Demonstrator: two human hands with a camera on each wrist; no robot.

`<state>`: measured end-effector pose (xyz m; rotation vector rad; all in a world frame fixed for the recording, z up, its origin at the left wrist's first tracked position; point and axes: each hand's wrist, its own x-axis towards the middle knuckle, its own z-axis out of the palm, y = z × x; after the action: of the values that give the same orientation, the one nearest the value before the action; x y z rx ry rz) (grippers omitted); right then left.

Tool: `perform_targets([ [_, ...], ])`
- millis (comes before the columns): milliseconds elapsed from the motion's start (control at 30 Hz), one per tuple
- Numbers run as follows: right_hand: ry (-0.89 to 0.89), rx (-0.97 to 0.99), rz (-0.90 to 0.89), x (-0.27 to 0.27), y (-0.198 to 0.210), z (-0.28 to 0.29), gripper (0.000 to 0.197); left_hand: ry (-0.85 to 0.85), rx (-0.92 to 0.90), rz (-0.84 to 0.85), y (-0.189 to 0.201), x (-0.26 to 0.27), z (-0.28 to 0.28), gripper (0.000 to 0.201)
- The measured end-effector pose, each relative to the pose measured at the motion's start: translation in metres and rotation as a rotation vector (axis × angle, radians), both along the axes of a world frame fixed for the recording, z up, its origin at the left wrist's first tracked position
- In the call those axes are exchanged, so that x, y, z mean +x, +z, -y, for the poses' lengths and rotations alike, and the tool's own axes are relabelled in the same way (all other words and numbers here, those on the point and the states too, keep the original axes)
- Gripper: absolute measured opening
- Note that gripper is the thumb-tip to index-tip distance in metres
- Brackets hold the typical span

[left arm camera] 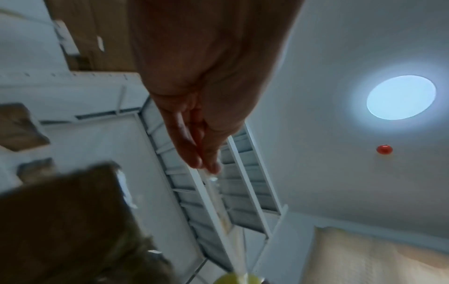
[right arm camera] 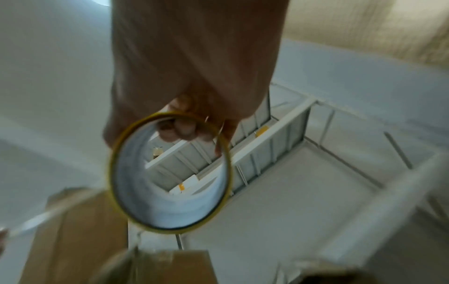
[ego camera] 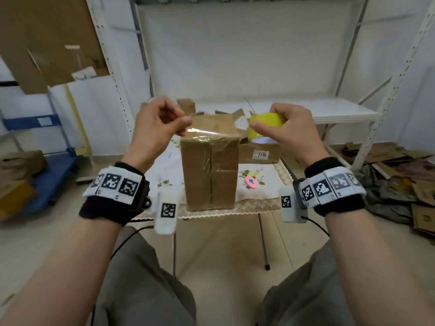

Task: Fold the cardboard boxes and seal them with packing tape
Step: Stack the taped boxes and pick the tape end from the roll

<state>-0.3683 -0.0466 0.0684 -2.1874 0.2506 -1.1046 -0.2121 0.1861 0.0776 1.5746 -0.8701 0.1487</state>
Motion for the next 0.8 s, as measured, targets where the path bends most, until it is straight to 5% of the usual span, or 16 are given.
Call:
perform_targets([
  [400, -0.267, -0.320, -0.032, 0.025, -0.022, -0.033, 0.045, 0.210, 0.005, 0.076, -0.040, 0.002, 0.005, 0.027],
  [800, -0.333, -0.345, -0.080, 0.018, -0.025, -0.034, 0.045, 0.211, 0.005, 0.085, -0.051, 0.005, 0.004, 0.024],
])
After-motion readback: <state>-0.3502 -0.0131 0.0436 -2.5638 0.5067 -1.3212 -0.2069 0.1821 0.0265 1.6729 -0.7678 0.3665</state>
